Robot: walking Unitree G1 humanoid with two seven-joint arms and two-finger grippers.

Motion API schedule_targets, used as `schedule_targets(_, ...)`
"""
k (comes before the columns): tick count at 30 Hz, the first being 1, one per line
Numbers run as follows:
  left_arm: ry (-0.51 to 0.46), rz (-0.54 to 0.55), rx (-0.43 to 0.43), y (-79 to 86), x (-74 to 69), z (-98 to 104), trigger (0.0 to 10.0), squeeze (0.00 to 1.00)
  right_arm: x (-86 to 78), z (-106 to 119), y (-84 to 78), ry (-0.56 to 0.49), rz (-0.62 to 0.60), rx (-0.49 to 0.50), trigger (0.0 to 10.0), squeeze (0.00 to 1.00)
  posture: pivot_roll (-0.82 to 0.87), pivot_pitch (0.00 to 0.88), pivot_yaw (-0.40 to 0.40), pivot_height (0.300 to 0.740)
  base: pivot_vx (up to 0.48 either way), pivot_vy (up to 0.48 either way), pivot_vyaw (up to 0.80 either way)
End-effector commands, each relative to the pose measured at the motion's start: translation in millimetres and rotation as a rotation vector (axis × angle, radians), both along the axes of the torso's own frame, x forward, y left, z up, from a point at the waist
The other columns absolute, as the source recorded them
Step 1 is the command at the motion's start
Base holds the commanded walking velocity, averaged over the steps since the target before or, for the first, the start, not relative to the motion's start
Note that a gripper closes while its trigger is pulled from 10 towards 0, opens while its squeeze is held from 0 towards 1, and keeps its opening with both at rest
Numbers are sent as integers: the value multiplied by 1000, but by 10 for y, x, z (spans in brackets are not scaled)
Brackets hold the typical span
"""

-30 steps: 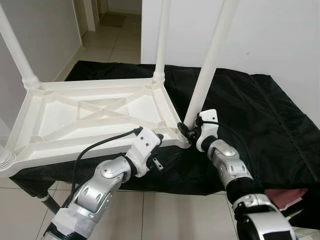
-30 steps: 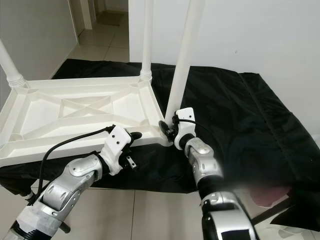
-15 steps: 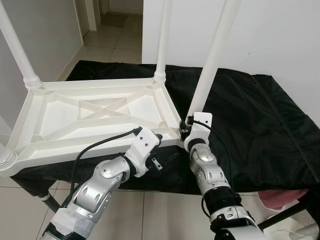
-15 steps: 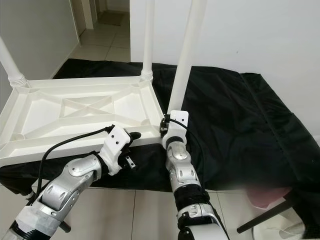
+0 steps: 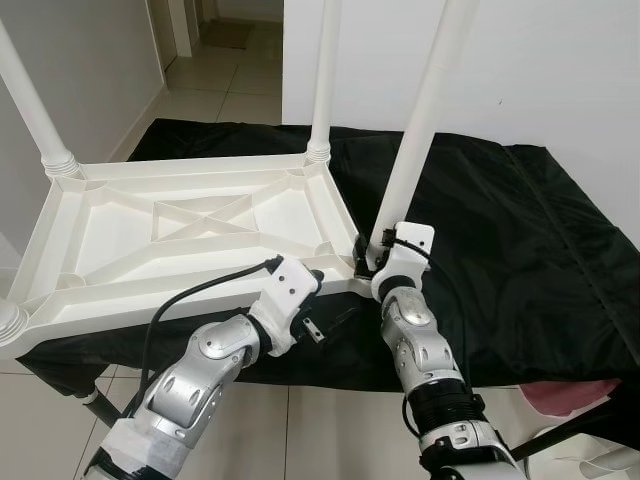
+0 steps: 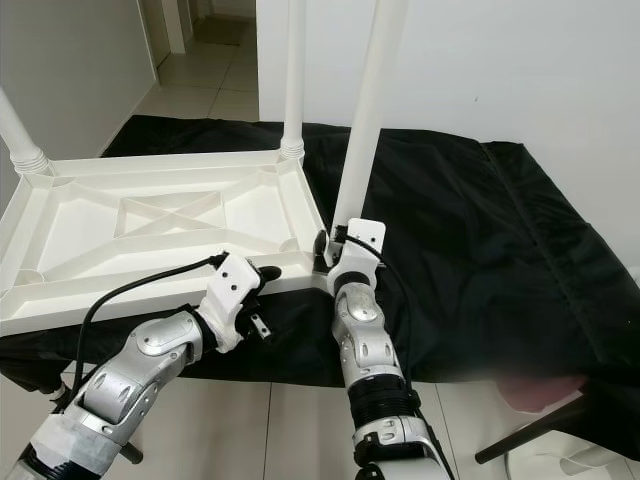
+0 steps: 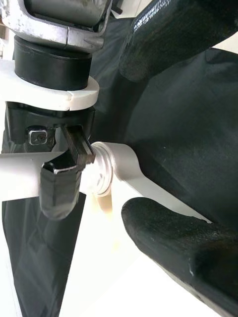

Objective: Building children table

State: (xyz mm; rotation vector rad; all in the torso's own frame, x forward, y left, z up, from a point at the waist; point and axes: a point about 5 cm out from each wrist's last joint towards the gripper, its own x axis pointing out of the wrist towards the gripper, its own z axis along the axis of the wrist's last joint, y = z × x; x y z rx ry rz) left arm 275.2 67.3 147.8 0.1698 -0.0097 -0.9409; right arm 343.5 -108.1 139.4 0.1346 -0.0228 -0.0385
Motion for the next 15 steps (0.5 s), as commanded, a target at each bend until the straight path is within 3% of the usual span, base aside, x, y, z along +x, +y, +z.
schedule_targets(1, 4, -52, 8, -24, -22, -3, 10000, 0, -28, -28, -63, -4, -14, -13, 10000, 1000, 63, 0, -43, 740, 0, 0, 0)
schedule_targets(2, 5, -52, 4, -24, -26, -4, 10000, 0, -51, -40, -96, -8, -12, -18, 10000, 1000, 63, 0, -45, 740, 0, 0, 0)
schedule_targets(3, 5, -50, 2, -18, -27, -4, 10000, 0, -80, -53, -130, -14, -8, -39, 10000, 565, 63, 0, -45, 740, 0, 0, 0)
schedule_targets(4, 5, -50, 2, -18, -27, -4, 10000, 0, -80, -53, -130, -14, -8, -39, 10000, 565, 63, 0, -45, 740, 0, 0, 0)
schedule_targets(5, 6, -47, 0, -9, -26, -4, 10000, 0, -112, -77, -150, -15, 8, -35, 10000, 0, 63, 0, -45, 740, 0, 0, 0)
schedule_targets(15, 10, -18, -21, 97, -3, 19, 10000, 0, -336, -126, -200, -86, 80, -60, 10000, 0, 61, 0, -32, 740, 0, 0, 0)
